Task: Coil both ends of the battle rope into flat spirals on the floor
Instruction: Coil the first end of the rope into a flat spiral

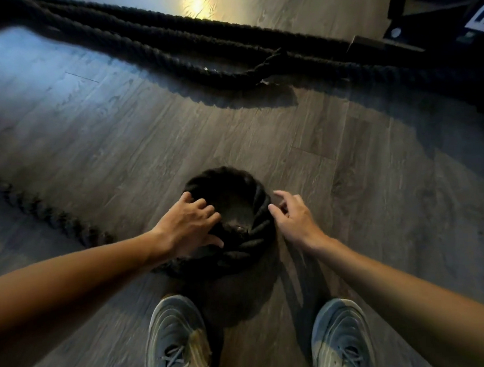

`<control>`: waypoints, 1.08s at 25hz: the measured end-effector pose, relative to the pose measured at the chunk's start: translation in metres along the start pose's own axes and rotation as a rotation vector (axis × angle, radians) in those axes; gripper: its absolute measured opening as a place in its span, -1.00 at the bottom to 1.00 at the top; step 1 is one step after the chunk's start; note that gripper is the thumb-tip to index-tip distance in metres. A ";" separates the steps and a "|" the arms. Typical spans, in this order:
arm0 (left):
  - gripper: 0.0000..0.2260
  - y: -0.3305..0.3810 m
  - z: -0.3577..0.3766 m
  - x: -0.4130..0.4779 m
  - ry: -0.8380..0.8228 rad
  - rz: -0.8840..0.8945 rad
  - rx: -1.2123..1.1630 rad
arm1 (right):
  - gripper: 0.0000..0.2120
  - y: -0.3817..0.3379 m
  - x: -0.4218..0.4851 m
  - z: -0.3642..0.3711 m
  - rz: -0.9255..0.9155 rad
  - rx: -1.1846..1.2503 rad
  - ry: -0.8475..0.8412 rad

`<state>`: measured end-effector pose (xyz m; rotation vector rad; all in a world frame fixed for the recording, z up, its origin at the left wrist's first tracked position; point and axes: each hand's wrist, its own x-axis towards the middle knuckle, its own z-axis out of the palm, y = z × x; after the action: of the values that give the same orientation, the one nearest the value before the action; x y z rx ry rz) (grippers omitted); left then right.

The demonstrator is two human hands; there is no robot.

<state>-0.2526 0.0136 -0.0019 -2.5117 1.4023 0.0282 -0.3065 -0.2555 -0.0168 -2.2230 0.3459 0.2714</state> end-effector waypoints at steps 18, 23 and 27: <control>-0.24 0.007 -0.025 0.008 -0.165 -0.029 -0.342 | -0.03 -0.032 0.012 0.030 0.374 -0.031 0.004; -0.37 -0.070 -0.018 0.033 -0.296 0.422 0.024 | -0.07 -0.020 0.058 -0.020 0.271 -0.156 -0.058; -0.48 -0.064 -0.014 0.070 -0.257 0.440 0.194 | -0.13 -0.030 0.094 -0.058 0.161 -0.331 -0.196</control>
<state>-0.1633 -0.0158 0.0159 -1.9271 1.7190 0.2736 -0.2036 -0.2977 0.0116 -2.4673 0.3961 0.6697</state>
